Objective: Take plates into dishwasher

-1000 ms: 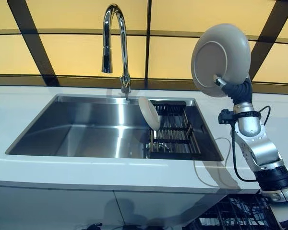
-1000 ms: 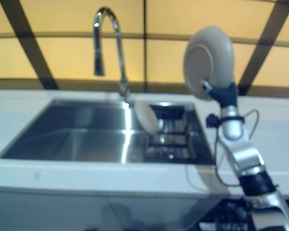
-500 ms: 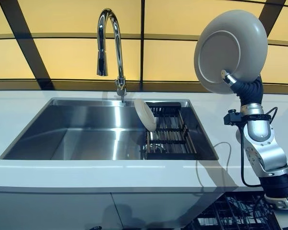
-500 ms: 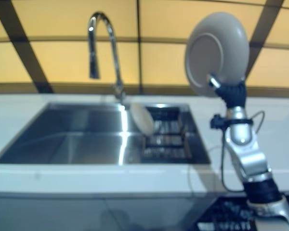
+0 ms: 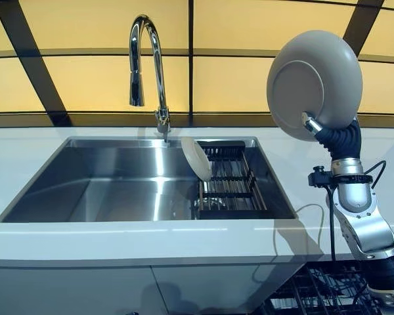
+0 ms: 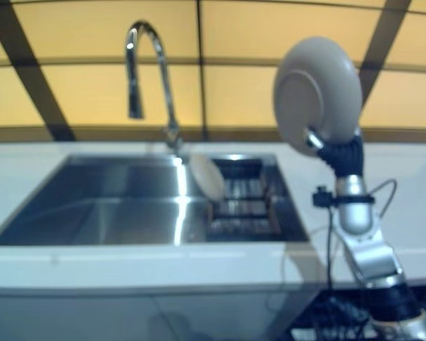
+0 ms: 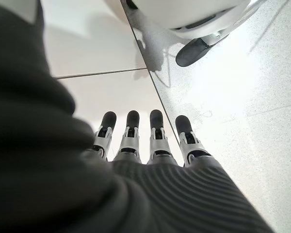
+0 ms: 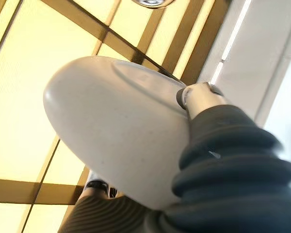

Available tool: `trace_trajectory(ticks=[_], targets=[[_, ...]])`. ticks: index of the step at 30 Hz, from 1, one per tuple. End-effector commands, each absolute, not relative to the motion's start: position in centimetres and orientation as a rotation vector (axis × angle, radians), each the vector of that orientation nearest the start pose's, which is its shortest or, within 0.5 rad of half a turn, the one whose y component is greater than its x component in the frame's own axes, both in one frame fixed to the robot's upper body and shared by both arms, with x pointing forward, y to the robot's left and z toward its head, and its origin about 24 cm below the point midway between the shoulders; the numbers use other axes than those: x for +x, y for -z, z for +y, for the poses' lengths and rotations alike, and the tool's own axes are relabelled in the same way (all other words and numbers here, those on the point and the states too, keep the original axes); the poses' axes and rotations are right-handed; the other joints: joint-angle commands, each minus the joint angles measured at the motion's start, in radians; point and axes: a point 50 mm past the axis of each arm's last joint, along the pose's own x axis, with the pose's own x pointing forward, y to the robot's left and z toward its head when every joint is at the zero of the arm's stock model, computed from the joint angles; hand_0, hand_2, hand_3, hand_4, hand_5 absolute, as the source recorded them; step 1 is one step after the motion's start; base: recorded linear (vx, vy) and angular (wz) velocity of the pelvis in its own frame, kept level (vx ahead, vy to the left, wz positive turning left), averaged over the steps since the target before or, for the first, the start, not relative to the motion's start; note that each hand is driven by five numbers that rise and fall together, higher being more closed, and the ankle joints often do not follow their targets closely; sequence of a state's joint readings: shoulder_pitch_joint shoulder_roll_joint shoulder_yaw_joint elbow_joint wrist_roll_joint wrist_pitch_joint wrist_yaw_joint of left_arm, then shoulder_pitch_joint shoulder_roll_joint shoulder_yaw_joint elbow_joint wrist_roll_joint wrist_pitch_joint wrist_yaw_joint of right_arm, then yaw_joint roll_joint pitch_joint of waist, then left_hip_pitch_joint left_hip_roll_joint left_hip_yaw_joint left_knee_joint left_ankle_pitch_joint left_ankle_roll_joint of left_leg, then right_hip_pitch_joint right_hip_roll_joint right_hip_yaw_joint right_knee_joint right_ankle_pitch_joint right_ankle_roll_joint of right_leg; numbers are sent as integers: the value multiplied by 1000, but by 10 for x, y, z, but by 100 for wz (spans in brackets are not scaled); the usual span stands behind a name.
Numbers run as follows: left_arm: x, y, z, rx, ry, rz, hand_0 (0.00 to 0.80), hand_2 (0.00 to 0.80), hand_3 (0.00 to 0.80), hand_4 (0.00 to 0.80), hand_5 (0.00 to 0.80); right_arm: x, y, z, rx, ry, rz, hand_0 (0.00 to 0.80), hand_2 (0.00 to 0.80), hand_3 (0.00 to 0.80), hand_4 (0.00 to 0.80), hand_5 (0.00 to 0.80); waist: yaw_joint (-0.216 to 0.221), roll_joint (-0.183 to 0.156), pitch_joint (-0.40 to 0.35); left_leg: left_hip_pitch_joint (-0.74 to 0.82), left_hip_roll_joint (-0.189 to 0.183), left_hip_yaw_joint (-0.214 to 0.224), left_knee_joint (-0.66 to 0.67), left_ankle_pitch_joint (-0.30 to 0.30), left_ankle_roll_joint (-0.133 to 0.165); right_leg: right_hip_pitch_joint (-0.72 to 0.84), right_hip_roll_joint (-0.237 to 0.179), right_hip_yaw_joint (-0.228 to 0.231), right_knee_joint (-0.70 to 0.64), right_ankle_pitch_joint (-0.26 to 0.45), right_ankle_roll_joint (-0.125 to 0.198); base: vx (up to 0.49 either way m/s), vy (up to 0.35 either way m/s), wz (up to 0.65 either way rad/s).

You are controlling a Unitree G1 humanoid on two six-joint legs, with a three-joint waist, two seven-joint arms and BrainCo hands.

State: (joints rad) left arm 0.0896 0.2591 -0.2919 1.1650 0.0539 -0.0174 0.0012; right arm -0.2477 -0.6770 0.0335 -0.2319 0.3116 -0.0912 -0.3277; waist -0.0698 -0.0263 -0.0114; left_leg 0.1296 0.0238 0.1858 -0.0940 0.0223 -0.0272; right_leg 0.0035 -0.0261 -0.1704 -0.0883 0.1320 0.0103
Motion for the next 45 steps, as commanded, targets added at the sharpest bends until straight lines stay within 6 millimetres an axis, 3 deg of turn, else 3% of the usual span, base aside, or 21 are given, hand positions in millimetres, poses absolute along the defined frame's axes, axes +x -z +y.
trace_trajectory(ticks=[1, 5, 10, 15, 19, 22, 24, 27, 29, 32, 33, 35, 40, 43, 45], targets=[[81, 162, 231, 428, 105, 1209, 0, 0, 0, 0, 0, 261, -246, -220, -158, 130, -830, 800, 800, 800, 800, 800, 5, 26, 58, 22, -89, 34, 7, -160, 107, 90, 11, 25, 10, -155, 61, -110, 201, -2], [85, 160, 234, 449, 117, 1196, 0, 0, 0, 0, 0, 263, -245, -220, -165, 143, -835, 800, 800, 800, 800, 800, 6, 35, 81, 20, -93, 12, 7, -157, 131, 10, -23, 27, 126, -97, 87, -160, 240, -6], [86, 159, 238, 470, 116, 1210, 0, 0, 0, 0, 0, 265, -244, -222, -163, 144, -824, 800, 800, 800, 800, 800, 18, 32, 102, 19, -89, 26, 7, -151, 122, -46, -36, 7, 121, 2, 120, -160, 155, -18], [90, 156, 250, 492, 87, 1220, 0, 0, 0, 0, 0, 265, -245, -222, -169, 129, -829, 800, 800, 800, 800, 800, 19, 33, 111, 11, -73, 54, 7, -145, 127, -74, -57, -41, 244, -28, 106, -126, 70, -29], [92, 155, 251, 489, 71, 1215, 0, 0, 0, 0, 0, 267, -241, -219, -176, 118, -825, 800, 800, 800, 800, 800, 23, 38, 95, -2, -69, 36, 7, -150, 141, -33, -96, -64, 387, -90, 72, -64, -9, -10], [93, 155, 251, 489, 68, 1206, 0, 0, 0, 0, 0, 270, -239, -217, -161, 116, -822, 800, 800, 800, 800, 800, 32, 27, 79, -14, -74, 31, 7, -155, 145, 9, -121, -73, 433, -82, 77, -73, -94, -28], [96, 154, 251, 490, 61, 1199, 0, 0, 0, 0, 0, 273, -239, -212, -148, 105, -823, 800, 800, 800, 800, 800, 46, 12, 67, -14, -81, 24, 7, -165, 147, 58, -149, -82, 476, -54, 99, -68, -164, 9], [96, 153, 254, 484, 39, 1195, 0, 0, 0, 0, 0, 278, -241, -201, -127, 68, -831, 800, 800, 800, 800, 800, 69, 4, 61, -19, -71, 47, 7, -169, 145, 108, -175, -125, 472, -39, 108, -155, -245, 13], [99, 151, 258, 479, 16, 1190, 0, 0, 0, 0, 0, 281, -244, -192, -107, 39, -836, 800, 800, 800, 800, 800, 84, -5, 62, -32, -43, 86, 7, -157, 126, 138, -167, -163, 413, -81, 98, -275, -426, -44], [105, 147, 267, 486, -10, 1183, 0, 0, 0, 0, 0, 286, -249, -182, -77, 11, -832, 800, 800, 800, 800, 800, 105, -35, 76, -92, 20, 137, 49, -120, 70, 175, -103, -206, 251, -244, 62, -377, -609, -77], [110, 145, 268, 482, -21, 1174, 0, 0, 0, 0, 0, 287, -252, -180, -57, -5, -826, 800, 800, 800, 800, 800, 105, -50, 88, -119, 50, 149, 72, -98, 41, 185, -71, -195, 195, -302, 39, -470, -731, -104], [118, 144, 263, 448, -47, 1143, 0, 0, 0, 0, 0, 289, -257, -178, -38, -18, -811, 800, 800, 800, 800, 800, 93, -68, 114, -152, 94, 150, 89, -54, -4, 180, -35, -168, 145, -310, -2, -465, -680, -64], [127, 146, 244, 407, -25, 1095, 0, 0, 0, 0, 0, 290, -256, -184, -30, -15, -783, 800, 800, 800, 800, 800, 52, -58, 156, -153, 147, 157, 81, 24, -33, 154, 1, -146, 148, -309, -55, -342, -412, -18], [119, 149, 243, 414, -13, 1125, 0, 0, 0, 0, 0, 292, -248, -185, -61, -21, -760, 800, 800, 800, 800, 800, 32, -45, 163, -138, 139, 105, 76, 20, -28, 127, 12, -105, 165, -319, -68, -204, -185, -18], [116, 150, 244, 413, -22, 1138, 0, 0, 0, 0, 0, 293, -244, -185, -79, -24, -739, 800, 800, 800, 800, 800, 24, -39, 161, -126, 135, 101, 57, 28, -20, 117, 13, -96, 166, -322, -77, -114, -104, -49]])
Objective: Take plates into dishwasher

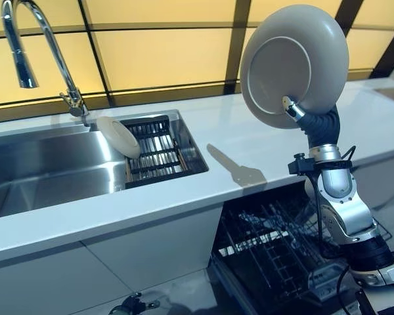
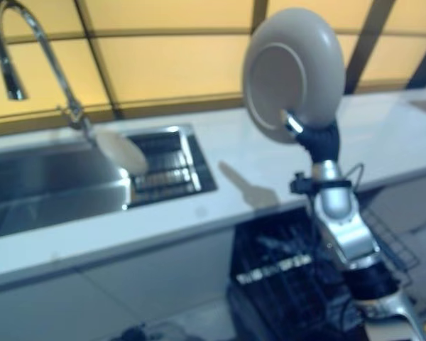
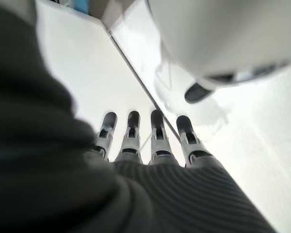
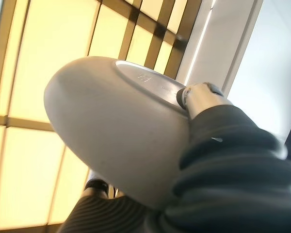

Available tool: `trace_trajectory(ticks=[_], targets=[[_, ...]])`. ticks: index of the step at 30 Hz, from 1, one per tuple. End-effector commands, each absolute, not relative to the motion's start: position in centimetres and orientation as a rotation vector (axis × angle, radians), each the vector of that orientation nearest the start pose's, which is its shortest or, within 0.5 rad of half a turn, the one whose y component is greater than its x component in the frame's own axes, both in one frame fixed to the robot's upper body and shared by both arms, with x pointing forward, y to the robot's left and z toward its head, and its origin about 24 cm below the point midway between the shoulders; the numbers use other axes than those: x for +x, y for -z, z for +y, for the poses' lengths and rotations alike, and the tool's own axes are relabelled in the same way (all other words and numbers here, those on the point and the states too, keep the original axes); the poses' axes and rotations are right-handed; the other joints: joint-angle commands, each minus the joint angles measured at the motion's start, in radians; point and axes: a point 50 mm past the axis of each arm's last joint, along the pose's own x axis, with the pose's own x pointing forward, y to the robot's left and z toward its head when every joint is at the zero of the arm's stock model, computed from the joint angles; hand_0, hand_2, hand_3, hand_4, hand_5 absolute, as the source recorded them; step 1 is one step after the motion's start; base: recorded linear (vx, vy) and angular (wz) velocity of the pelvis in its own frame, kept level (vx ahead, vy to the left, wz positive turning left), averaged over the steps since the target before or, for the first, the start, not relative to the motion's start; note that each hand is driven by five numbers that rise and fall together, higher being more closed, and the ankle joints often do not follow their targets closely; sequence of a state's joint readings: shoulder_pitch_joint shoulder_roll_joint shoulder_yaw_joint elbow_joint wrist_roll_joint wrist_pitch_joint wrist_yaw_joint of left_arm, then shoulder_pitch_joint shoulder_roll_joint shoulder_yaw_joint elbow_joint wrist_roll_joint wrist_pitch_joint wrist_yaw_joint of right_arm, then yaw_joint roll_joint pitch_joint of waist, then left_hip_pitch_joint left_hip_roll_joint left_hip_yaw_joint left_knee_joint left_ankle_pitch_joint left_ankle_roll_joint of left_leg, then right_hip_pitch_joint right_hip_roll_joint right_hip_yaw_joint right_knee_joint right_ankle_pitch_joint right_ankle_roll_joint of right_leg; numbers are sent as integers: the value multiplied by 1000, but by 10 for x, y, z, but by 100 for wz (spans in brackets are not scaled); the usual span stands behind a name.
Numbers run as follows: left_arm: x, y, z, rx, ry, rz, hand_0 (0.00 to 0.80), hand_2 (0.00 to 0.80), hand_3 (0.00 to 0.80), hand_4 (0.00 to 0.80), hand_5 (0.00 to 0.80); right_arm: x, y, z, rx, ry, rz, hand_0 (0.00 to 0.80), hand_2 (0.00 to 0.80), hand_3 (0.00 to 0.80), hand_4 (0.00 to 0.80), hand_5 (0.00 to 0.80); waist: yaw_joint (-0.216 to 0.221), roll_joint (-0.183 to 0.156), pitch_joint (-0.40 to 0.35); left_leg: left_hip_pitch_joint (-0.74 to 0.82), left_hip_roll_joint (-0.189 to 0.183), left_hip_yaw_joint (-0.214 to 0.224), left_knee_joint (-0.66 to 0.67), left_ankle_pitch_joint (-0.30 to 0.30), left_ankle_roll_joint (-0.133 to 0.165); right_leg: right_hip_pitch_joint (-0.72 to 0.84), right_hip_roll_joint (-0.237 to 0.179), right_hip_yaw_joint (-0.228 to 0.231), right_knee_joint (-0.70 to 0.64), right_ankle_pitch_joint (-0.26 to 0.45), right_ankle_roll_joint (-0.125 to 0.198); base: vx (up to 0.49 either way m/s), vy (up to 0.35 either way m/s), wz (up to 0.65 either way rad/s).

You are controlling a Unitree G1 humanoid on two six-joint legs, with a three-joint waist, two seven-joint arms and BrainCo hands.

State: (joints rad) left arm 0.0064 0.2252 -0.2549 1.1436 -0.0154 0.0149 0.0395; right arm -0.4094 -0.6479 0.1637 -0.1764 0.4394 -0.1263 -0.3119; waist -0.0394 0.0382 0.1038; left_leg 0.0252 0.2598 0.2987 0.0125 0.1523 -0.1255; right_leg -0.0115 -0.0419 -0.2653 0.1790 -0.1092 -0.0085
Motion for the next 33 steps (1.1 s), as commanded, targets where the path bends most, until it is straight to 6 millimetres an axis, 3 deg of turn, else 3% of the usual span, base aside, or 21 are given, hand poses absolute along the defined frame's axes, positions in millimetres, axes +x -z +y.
trace_trajectory(ticks=[1, 3, 9, 17, 22, 24, 27, 33], targets=[[116, 150, 246, 414, -25, 1143, 0, 0, 0, 0, 0, 294, -242, -185, -94, -23, -729, 800, 800, 800, 800, 800, -9, -99, 45, -18, -102, -25, -53, -98, 77, 128, 30, 8, -99, -81, -59, -85, -75, -41], [114, 150, 249, 418, -21, 1157, 0, 0, 0, 0, 0, 294, -238, -189, -138, -19, -707, 800, 800, 800, 800, 800, -20, -88, 42, -15, -99, -53, -60, -92, 77, 114, 32, 32, -86, -90, -65, -52, -29, -45], [128, 147, 244, 437, 47, 1110, 0, 0, 0, 0, 0, 291, -227, -207, -198, 19, -650, 800, 800, 800, 800, 800, -68, -67, 48, -12, -97, -34, -54, -101, 69, 89, 26, 61, -90, -80, -61, -10, 63, -22], [146, 143, 228, 484, 135, 1030, 0, 0, 0, 0, 0, 281, -212, -224, -153, 34, -606, 800, 800, 800, 800, 800, -109, -48, 53, 3, -120, -11, -89, -134, 76, 65, 7, 77, -114, -49, -27, 30, 149, -11], [146, 143, 228, 490, 130, 1031, 0, 0, 0, 0, 0, 278, -196, -223, 87, -70, -532, 800, 800, 800, 800, 800, -118, -45, 49, 14, -129, 8, -100, -139, 78, 75, 2, 74, -154, -22, -12, 43, 97, -12], [144, 144, 229, 495, 131, 1038, 0, 0, 0, 0, 0, 276, -185, -216, 363, -174, -486, 800, 800, 800, 800, 800, -119, -46, 47, 17, -134, 19, -100, -142, 78, 84, -1, 62, -173, -13, -8, 54, 84, -3], [142, 145, 229, 502, 133, 1044, 0, 0, 0, 0, 0, 273, -172, -203, 621, -263, -454, 800, 800, 800, 800, 800, -117, -45, 43, 20, -141, 24, -100, -147, 83, 92, -2, 57, -187, -5, -4, 54, 65, -2], [143, 145, 226, 505, 145, 1039, 0, 0, 0, 0, 0, 273, -152, -186, 976, -289, -400, 800, 800, 800, 800, 800, -111, -42, 41, 12, -148, 27, -100, -148, 86, 96, -1, 52, -233, 25, 3, 8, 50, 3]])
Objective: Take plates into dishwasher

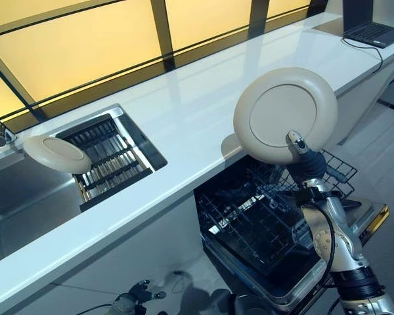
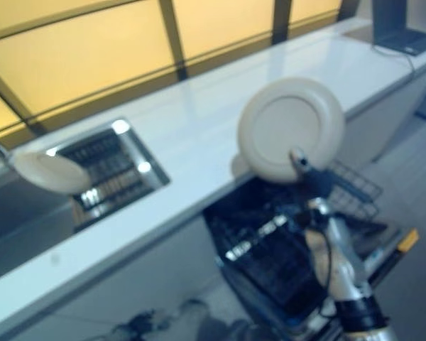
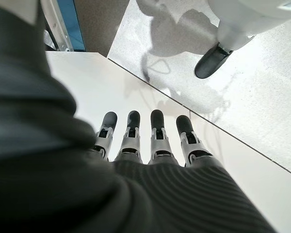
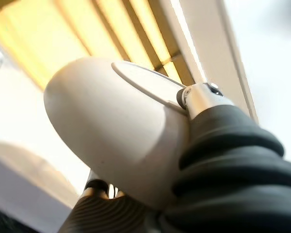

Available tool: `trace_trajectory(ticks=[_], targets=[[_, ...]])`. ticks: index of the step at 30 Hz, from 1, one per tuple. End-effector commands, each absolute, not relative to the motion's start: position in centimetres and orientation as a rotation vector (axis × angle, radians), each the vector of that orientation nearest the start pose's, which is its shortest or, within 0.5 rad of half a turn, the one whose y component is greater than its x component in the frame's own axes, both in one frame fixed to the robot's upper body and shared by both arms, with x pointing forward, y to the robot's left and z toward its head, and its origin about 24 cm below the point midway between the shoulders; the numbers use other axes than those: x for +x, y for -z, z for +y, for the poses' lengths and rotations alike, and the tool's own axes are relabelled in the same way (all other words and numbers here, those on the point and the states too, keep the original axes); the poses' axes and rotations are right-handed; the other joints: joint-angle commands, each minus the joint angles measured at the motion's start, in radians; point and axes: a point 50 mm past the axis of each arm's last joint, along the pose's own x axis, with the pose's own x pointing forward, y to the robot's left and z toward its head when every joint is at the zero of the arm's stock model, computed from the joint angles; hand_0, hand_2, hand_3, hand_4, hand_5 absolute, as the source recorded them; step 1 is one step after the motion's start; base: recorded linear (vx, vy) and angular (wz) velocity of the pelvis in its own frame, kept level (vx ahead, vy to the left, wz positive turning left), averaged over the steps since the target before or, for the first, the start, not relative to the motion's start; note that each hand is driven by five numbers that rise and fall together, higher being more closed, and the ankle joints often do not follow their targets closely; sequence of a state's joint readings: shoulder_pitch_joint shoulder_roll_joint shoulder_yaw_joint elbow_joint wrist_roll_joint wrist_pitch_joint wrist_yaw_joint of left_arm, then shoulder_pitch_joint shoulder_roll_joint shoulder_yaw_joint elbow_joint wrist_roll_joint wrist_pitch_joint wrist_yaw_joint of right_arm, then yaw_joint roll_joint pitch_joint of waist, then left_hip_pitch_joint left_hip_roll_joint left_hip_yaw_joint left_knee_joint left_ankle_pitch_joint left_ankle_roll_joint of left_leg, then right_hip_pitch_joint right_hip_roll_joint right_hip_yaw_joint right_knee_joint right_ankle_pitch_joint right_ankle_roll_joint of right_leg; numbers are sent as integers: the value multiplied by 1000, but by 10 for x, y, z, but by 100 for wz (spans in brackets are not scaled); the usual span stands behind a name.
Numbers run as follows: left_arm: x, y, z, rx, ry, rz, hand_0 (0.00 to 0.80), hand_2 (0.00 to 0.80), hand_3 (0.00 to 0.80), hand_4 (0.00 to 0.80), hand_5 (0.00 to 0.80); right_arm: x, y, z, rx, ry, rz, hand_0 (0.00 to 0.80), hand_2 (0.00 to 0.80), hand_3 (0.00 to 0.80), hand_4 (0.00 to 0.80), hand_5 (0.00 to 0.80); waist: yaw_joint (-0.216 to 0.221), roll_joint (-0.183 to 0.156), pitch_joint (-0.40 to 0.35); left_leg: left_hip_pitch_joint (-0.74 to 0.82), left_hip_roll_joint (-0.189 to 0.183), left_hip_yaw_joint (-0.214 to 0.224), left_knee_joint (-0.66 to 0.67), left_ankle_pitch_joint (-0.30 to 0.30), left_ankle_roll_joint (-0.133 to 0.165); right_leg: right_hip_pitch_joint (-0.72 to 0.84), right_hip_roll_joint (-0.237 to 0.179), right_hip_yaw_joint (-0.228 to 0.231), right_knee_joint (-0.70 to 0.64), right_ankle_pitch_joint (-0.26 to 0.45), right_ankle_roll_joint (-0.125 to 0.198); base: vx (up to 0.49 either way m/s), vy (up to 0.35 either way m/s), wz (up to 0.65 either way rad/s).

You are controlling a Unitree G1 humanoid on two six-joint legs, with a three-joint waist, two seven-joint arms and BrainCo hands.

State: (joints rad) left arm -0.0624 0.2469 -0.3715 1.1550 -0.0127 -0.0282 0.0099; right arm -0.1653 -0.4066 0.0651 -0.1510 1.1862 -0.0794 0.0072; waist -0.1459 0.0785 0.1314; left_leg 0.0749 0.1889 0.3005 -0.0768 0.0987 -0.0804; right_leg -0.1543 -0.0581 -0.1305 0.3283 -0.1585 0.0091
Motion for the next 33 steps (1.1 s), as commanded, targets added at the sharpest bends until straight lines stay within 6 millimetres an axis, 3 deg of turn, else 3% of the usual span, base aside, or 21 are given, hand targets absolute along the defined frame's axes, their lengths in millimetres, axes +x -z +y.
trace_trajectory(ticks=[1, 8, 16, 18, 19, 20, 22, 23, 24, 26, 29, 33], targets=[[142, 146, 225, 506, 145, 1040, 0, 0, 0, 0, 0, 273, -148, -185, 1007, -283, -392, 800, 800, 800, 800, 800, -5, -83, 13, -39, -78, 25, -10, -94, 41, 241, 16, -84, -389, 78, -14, 0, 0, 0], [140, 147, 223, 503, 150, 1044, 0, 0, 0, 0, 0, 269, -129, -178, 1295, -263, -330, 800, 800, 800, 800, 800, -8, -82, 9, -48, -78, 31, -10, -89, 40, 245, 18, -86, -405, 90, -14, 0, 0, 0], [139, 149, 219, 486, 155, 1048, 0, 0, 0, 0, 0, 267, -124, -180, 1258, -224, -329, 800, 800, 800, 800, 800, -15, -84, 7, -51, -71, 40, -10, -83, 37, 254, 21, -88, -408, 87, -21, 0, 0, 0], [138, 149, 218, 479, 151, 1050, 0, 0, 0, 0, 0, 266, -131, -185, 1075, -202, -377, 800, 800, 800, 800, 800, -15, -84, 9, -54, -71, 39, -10, -80, 34, 255, 21, -88, -408, 86, -23, 0, 0, 0], [138, 149, 218, 479, 151, 1050, 0, 0, 0, 0, 0, 266, -131, -185, 1074, -202, -377, 800, 800, 800, 800, 800, -15, -84, 9, -54, -71, 39, -10, -80, 34, 254, 21, -88, -408, 86, -23, 0, 0, 0], [137, 149, 219, 473, 147, 1050, 0, 0, 0, 0, 0, 264, -137, -191, 880, -169, -423, 800, 800, 800, 800, 800, -15, -85, 11, -54, -70, 40, -10, -79, 33, 256, 22, -87, -408, 85, -23, 0, 0, 0], [136, 149, 219, 469, 144, 1051, 0, 0, 0, 0, 0, 261, -142, -197, 712, -132, -456, 800, 800, 800, 800, 800, -17, -85, 12, -55, -70, 41, -10, -78, 32, 255, 22, -85, -408, 84, -22, 0, 0, 0], [135, 149, 219, 465, 140, 1053, 0, 0, 0, 0, 0, 258, -149, -204, 472, -80, -501, 800, 800, 800, 800, 800, -19, -86, 13, -54, -70, 43, -10, -80, 33, 255, 22, -82, -408, 85, -21, 0, 0, 0], [135, 149, 220, 464, 138, 1053, 0, 0, 0, 0, 0, 257, -151, -207, 440, -70, -508, 800, 800, 800, 800, 800, -20, -87, 12, -55, -71, 42, -10, -80, 33, 255, 22, -82, -409, 86, -21, 0, 0, 0], [134, 149, 220, 453, 124, 1055, 0, 0, 0, 0, 0, 252, -166, -222, 162, -9, -572, 800, 800, 800, 800, 800, -28, -89, 16, -54, -70, 47, -10, -84, 33, 252, 24, -74, -408, 86, -18, 7, 18, -4], [132, 150, 222, 443, 107, 1058, 0, 0, 0, 0, 0, 247, -182, -235, -67, 50, -632, 800, 800, 800, 800, 800, -36, -93, 18, -54, -68, 53, -10, -86, 32, 251, 25, -70, -407, 86, -16, 9, 8, -4], [131, 149, 226, 436, 88, 1054, 0, 0, 0, 0, 0, 241, -199, -246, -239, 78, -665, 800, 800, 800, 800, 800, -44, -98, 23, -51, -66, 59, -10, -87, 30, 250, 27, -65, -402, 82, -15, 8, 3, -4]])
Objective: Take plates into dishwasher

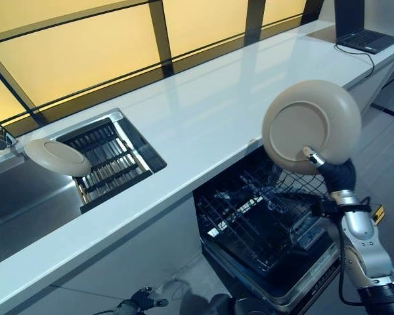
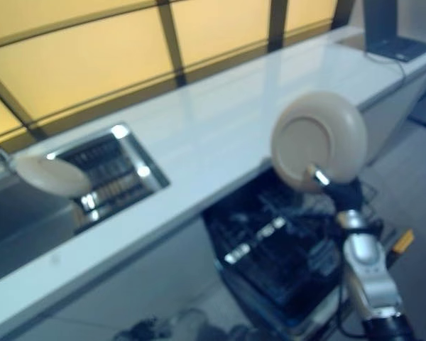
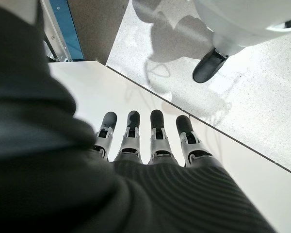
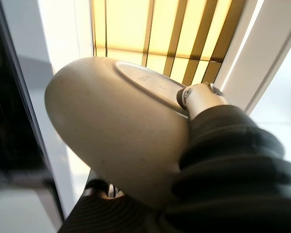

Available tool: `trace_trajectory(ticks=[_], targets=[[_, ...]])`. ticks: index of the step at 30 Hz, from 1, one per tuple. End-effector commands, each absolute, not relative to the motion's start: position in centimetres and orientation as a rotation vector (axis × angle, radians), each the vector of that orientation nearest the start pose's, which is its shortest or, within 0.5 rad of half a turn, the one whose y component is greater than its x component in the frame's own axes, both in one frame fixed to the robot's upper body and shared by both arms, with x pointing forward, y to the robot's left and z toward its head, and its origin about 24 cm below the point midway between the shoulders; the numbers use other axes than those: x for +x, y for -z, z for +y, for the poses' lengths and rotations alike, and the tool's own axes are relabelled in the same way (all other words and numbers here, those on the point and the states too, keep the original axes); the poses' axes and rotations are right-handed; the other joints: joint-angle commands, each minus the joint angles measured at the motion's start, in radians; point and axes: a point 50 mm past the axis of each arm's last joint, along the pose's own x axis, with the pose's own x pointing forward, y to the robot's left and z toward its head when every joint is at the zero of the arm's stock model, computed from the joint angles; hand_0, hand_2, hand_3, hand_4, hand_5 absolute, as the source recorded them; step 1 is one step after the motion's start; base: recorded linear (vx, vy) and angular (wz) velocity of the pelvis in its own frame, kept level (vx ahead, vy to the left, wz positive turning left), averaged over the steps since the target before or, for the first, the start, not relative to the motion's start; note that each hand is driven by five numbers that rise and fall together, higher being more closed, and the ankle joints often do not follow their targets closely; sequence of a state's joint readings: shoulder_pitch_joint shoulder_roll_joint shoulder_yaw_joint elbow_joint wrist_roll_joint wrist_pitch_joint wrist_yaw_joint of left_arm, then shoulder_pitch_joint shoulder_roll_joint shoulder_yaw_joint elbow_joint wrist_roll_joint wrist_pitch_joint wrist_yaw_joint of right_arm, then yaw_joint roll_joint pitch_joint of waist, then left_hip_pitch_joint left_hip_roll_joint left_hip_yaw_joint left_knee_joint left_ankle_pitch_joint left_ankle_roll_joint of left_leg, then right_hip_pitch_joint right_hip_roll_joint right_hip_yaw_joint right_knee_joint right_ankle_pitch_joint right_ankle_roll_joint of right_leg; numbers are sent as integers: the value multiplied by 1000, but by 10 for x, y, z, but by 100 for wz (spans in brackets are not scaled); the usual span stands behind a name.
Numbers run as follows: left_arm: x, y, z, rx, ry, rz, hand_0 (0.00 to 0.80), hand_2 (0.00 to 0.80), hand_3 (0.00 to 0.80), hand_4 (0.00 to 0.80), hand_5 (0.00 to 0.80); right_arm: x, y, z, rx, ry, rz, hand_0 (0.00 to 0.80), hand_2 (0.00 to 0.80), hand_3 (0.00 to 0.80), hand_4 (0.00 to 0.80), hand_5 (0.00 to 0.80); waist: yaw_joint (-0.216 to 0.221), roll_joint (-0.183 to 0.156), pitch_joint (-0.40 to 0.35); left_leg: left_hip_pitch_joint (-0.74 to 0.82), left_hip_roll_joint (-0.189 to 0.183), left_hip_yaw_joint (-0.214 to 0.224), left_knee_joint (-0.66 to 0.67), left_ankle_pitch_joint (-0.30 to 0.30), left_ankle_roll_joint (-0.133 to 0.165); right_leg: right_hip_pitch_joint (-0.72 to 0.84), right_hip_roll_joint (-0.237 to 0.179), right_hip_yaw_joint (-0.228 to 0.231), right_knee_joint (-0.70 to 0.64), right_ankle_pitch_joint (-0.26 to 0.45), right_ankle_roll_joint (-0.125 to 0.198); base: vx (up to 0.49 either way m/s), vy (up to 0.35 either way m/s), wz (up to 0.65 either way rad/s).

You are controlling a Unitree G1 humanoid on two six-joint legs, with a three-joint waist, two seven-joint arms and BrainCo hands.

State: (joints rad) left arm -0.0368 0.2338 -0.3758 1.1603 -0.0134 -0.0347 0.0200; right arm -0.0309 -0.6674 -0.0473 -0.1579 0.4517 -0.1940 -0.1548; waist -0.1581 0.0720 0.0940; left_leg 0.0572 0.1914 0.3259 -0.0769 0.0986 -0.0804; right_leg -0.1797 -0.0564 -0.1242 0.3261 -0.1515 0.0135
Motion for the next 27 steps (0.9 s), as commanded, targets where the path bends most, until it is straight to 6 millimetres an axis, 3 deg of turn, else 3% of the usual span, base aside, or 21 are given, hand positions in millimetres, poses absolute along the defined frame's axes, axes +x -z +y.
trace_trajectory(ticks=[1, 12, 18, 27], targets=[[131, 149, 227, 435, 86, 1054, 0, 0, 0, 0, 0, 240, -201, -247, -268, 78, -667, 800, 800, 800, 800, 800, -33, -91, 61, -33, -68, 33, -10, -88, 29, 276, 26, -70, -399, 74, -19, 0, 0, 0], [126, 150, 231, 429, 73, 1064, 0, 0, 0, 0, 0, 236, -208, -255, -390, 28, -595, 800, 800, 800, 800, 800, -47, -101, 60, -17, -62, 38, -10, -98, 22, 280, 28, -57, -381, 64, -14, 15, 4, 0], [123, 150, 235, 434, 68, 1071, 0, 0, 0, 0, 0, 236, -191, -260, -423, -70, -425, 800, 800, 800, 800, 800, -54, -111, 55, -11, -60, 47, -10, -100, 24, 279, 30, -51, -374, 61, -14, 16, -1, 1], [125, 147, 243, 454, 71, 1076, 0, 0, 0, 0, 0, 242, -151, -282, -558, -121, -57, 800, 800, 800, 800, 800, -61, -129, 55, -2, -53, 56, -10, -98, 20, 280, 33, -52, -366, 60, -13, 2, -3, -1]])
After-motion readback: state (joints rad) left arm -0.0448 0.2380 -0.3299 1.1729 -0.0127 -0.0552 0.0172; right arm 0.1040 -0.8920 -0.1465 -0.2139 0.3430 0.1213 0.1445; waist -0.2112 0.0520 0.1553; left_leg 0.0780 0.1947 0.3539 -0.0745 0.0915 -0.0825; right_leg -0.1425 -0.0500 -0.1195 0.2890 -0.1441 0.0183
